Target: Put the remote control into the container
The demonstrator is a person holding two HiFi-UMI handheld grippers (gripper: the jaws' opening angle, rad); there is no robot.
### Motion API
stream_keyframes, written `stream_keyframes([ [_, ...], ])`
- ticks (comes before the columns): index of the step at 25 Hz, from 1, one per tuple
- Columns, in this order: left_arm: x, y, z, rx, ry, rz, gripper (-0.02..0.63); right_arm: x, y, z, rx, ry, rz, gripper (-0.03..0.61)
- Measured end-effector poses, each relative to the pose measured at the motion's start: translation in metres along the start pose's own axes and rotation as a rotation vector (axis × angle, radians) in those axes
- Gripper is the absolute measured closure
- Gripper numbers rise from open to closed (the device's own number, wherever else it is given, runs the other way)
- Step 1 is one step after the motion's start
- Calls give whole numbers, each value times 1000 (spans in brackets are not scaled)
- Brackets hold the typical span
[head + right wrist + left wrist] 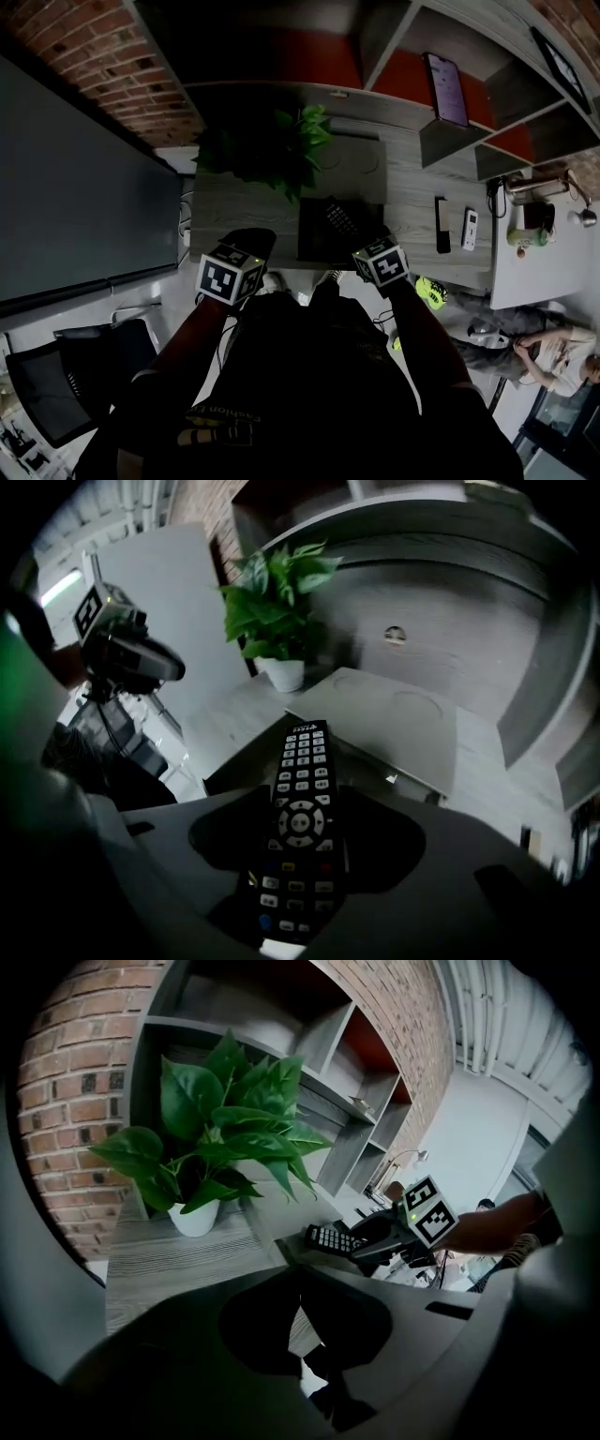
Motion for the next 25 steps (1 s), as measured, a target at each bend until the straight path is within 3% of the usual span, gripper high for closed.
stream_keyframes([
  [3, -6, 6, -7, -19, -9, 21, 607, 22, 9, 16, -165, 65, 45, 345],
  [6, -10, 10, -12, -42, -21, 35, 607, 43, 7, 20, -327, 119, 37, 345],
  [9, -14, 15, -19, -65, -33, 51, 607, 57, 6, 20, -412, 154, 15, 345],
  [15, -23, 20, -22, -121, -59, 58, 607, 69, 5, 22, -455, 218, -73, 345],
  [20, -22, 17, -16, -104, -65, 38, 607, 64, 3, 17, -449, 184, -141, 345],
  [25, -16, 9, -9, -58, -57, 6, 607, 30, 0, 17, -311, 55, -183, 345],
])
Point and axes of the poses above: the fingertips, and each gripper's own axes: x forward along the fingers, y to its left, z out of its top, the point moved 10 cm from there along -x, backward along the fingers, and after that the axes turned 11 degrees about -x, right-handed, at the moved point
